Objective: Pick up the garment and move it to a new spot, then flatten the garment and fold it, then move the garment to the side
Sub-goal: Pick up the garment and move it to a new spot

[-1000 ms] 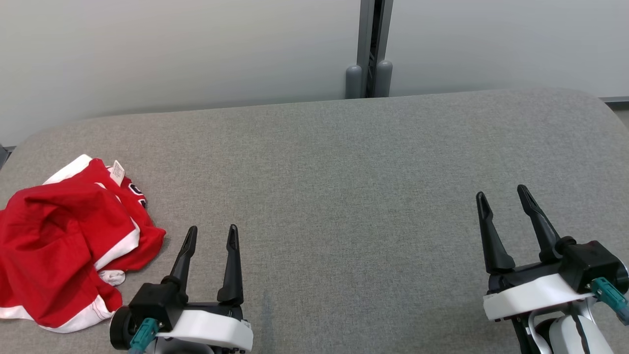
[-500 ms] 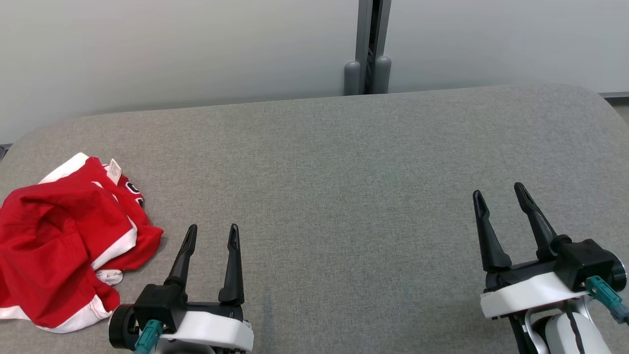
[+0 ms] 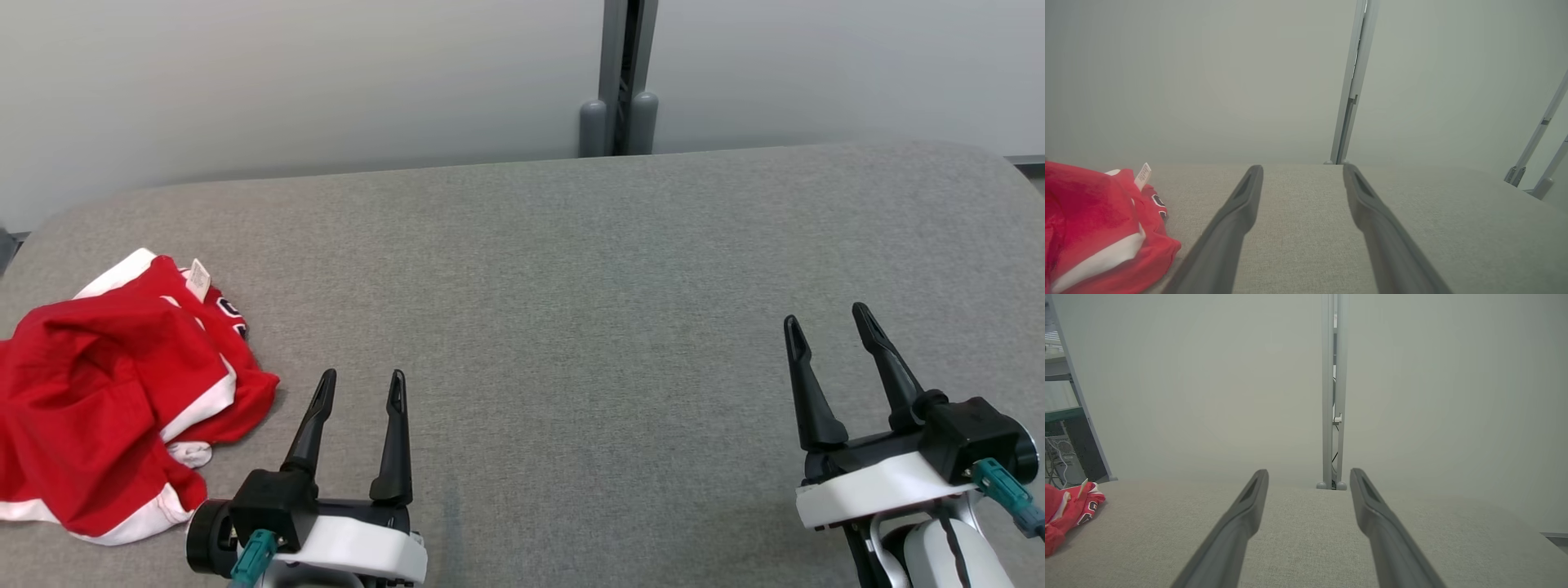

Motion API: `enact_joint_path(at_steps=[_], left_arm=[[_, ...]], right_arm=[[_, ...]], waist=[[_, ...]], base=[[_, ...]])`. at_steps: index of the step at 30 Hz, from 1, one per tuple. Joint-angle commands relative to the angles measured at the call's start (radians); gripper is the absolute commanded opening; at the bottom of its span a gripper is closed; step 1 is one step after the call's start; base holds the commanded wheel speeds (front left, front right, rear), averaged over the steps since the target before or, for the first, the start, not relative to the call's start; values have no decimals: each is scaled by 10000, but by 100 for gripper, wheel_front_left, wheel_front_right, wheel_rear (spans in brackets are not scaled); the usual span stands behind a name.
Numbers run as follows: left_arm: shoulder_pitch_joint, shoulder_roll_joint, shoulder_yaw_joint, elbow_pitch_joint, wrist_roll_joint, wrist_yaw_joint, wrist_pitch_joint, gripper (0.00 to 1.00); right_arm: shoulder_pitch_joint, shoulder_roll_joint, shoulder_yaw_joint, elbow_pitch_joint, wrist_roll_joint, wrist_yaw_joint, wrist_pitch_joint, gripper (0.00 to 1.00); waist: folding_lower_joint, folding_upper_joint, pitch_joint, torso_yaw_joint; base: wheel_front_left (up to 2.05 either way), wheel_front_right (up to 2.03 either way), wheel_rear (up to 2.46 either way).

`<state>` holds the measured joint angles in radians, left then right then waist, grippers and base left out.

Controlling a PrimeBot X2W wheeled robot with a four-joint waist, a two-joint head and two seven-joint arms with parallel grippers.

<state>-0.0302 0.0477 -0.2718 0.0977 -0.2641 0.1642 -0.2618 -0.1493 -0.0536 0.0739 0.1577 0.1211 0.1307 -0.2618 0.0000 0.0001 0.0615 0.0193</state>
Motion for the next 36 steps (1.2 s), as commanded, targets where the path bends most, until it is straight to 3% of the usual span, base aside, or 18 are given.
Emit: enact_joint_path(at_steps=[1, 17, 36], left_arm=[[-126, 48, 42, -24, -22, 25, -42, 100], [227, 47, 524, -215, 4, 118, -31, 100], [641, 44, 1207, -417, 45, -188, -31, 100]], right_arm=[[-21, -37, -10, -49, -25, 0, -52, 100], [308, -188, 608, -168, 131, 0, -40, 100], [441, -238, 1506, -277, 464, 0, -39, 100]], waist=[[0, -1, 10, 77], [0, -1, -178, 2217], [0, -1, -203, 4581]], base=[[0, 0, 0], [0, 0, 0], [0, 0, 0]])
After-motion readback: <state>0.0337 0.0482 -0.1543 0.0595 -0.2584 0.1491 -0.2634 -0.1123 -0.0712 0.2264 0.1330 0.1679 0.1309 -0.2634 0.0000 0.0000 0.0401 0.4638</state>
